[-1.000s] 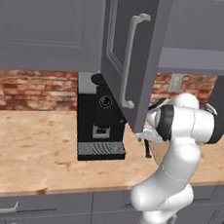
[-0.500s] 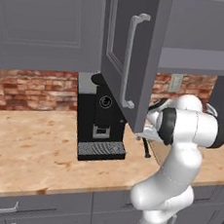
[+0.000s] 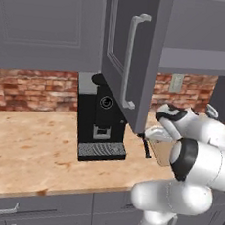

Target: Grab the spray bottle from the cabinet, then place it next to the cutting board for sanitizing. Then grab the dish brush from the countertop next to the sink and place it next to the cutting board.

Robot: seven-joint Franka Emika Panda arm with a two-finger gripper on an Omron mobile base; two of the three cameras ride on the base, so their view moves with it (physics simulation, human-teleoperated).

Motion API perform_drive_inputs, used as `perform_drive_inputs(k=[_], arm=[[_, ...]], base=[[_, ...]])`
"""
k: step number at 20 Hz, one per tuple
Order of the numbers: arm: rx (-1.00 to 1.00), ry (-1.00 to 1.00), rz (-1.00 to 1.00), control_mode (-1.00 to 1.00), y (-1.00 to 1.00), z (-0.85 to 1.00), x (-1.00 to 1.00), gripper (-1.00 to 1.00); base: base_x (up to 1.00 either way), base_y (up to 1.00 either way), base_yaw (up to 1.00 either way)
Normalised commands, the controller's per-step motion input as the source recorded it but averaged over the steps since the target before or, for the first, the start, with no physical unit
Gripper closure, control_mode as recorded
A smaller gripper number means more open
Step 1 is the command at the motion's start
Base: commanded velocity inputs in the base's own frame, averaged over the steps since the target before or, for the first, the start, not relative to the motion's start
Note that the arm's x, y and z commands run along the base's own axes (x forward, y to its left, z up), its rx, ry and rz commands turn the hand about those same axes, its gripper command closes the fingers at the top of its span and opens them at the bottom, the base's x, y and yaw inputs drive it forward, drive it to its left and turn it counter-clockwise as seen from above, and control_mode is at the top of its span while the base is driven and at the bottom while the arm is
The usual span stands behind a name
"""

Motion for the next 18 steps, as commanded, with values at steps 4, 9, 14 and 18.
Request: perform_drive_inputs(k=[4, 9, 14, 18], arm=[[0.0, -0.14, 0.0, -1.0, 0.0, 0.73, -0.73, -1.0], [0.0, -0.18, 0.0, -1.0, 0.0, 0.93, -0.84, -1.0], [0.0, -0.26, 0.0, -1.0, 0.0, 1.0, -0.94, -1.0], [0.0, -0.28, 0.0, -1.0, 0.0, 1.0, -0.88, -1.0]], base=[[0.0, 0.0, 0.0], [0.0, 0.0, 0.0], [0.0, 0.0, 0.0], [0.0, 0.0, 0.0]])
